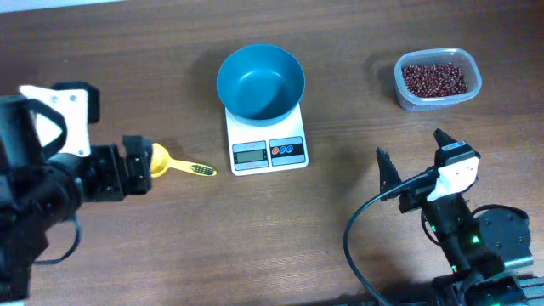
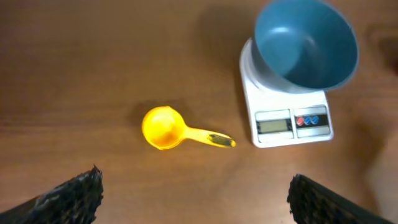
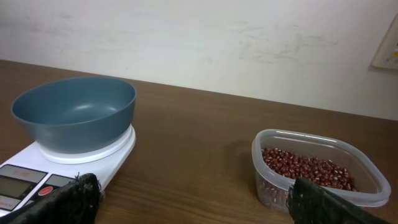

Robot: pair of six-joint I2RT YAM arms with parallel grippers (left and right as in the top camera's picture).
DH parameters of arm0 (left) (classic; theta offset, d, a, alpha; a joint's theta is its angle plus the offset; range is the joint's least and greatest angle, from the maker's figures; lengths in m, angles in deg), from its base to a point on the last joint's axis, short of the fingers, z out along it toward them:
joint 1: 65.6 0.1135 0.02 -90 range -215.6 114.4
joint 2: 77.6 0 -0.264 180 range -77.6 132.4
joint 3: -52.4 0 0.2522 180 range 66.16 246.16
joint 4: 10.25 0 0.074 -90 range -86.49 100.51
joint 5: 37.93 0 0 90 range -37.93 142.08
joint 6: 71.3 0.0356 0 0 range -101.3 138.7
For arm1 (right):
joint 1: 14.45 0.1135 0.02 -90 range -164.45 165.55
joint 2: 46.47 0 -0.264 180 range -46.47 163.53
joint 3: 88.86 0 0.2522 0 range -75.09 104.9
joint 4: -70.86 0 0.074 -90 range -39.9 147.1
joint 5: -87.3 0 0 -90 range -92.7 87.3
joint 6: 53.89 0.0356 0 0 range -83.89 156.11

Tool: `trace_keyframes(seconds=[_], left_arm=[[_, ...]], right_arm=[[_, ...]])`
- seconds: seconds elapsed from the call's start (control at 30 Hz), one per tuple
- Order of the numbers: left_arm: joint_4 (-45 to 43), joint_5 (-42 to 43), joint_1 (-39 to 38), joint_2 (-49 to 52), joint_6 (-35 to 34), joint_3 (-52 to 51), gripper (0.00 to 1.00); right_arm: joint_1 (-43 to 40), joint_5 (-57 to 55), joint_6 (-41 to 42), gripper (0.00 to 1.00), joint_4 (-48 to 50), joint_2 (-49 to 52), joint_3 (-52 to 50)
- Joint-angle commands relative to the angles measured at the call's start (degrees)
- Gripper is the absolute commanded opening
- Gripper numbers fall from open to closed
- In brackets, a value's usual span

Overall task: Scoop item into bowl and weigh 50g on scale
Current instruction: 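Reach the left gripper to the yellow scoop and grasp its cup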

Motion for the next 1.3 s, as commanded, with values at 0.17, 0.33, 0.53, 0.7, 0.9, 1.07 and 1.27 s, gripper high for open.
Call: trace_keyframes(seconds=[0.17, 0.33, 0.53, 0.7, 0.9, 1.07, 1.27], left_arm=[[3.2, 8.9, 0.3, 12.1, -7.8, 0.7, 0.99], [4.0, -8.5, 0.3, 25.4, -32.5, 0.7, 0.99], [1.4, -12.0, 1.8, 38.1, -48.8, 0.7, 0.99], [-3.8, -12.0, 1.8, 42.0, -48.8, 0.7, 0.99], [-7.0, -12.5, 1.8, 48.2, -48.8, 0.7, 0.99], [-10.2, -12.4, 1.7, 50.6, -48.8, 0.6, 0.99], [-10.6, -11.0, 1.7, 52.7, -48.8, 0.6, 0.70]], right_arm=[[0.2, -0.3, 0.4, 0.99, -0.4, -0.3, -0.3], [0.2, -0.3, 0.4, 0.99, -0.4, -0.3, -0.3], [0.2, -0.3, 0.4, 0.99, -0.4, -0.3, -0.3], [0.2, -0.3, 0.4, 0.99, -0.4, -0.3, -0.3], [0.2, -0.3, 0.4, 0.99, -0.4, -0.3, -0.3], [0.2, -0.3, 0.4, 0.99, -0.4, -0.3, -0.3], [0.2, -0.3, 0.4, 0.99, -0.4, -0.3, -0.3]])
